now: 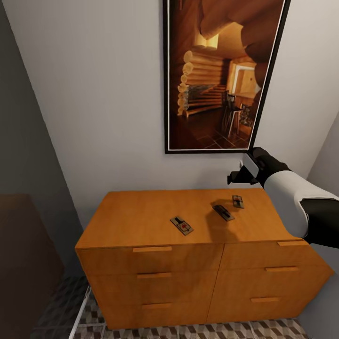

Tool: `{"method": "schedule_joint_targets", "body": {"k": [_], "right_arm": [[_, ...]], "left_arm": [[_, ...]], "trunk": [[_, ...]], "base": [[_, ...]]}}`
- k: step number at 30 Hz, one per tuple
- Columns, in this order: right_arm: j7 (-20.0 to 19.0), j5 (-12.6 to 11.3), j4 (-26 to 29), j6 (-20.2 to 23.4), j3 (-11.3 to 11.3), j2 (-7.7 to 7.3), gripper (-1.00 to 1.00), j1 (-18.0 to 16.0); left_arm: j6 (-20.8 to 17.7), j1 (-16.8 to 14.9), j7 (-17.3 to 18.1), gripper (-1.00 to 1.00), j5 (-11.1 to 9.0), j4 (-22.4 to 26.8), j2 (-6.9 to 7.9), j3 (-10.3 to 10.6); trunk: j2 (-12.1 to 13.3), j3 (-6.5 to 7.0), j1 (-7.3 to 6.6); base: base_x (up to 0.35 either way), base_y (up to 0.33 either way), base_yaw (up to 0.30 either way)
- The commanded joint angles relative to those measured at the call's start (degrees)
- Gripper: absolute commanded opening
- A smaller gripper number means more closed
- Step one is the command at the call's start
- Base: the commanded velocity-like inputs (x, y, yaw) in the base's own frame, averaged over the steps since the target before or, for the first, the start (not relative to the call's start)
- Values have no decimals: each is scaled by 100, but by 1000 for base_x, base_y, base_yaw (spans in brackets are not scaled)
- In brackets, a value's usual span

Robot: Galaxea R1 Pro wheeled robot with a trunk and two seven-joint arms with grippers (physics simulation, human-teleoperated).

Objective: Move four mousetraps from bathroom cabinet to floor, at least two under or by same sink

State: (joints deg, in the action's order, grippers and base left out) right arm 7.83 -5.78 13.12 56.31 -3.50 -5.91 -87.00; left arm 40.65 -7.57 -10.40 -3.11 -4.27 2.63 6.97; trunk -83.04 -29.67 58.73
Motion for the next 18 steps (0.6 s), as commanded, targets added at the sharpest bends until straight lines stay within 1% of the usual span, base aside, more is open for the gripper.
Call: {"method": "schedule_joint_targets", "body": {"k": [1, 6, 12, 18], "right_arm": [[38, -59, 7, 25, -37, -5, 100, -2], [41, -56, 7, 26, -37, -6, 100, -4], [42, -55, 10, 27, -37, -7, 100, -3], [43, -55, 7, 29, -37, -7, 100, -2]], "left_arm": [[31, -9, -15, 100, -32, -22, -17, 49], [31, -11, -15, 100, -32, -22, -44, 48], [31, -8, -15, 100, -32, -22, -66, 48], [31, -12, -15, 100, -32, -22, -79, 45]], "trunk": [[-4, -15, 0], [-4, -61, 0], [-4, -115, 0], [-4, -168, 0]], "base": [[0, 0, 0], [27, -13, 0], [164, -133, 0], [55, -46, 0]]}}
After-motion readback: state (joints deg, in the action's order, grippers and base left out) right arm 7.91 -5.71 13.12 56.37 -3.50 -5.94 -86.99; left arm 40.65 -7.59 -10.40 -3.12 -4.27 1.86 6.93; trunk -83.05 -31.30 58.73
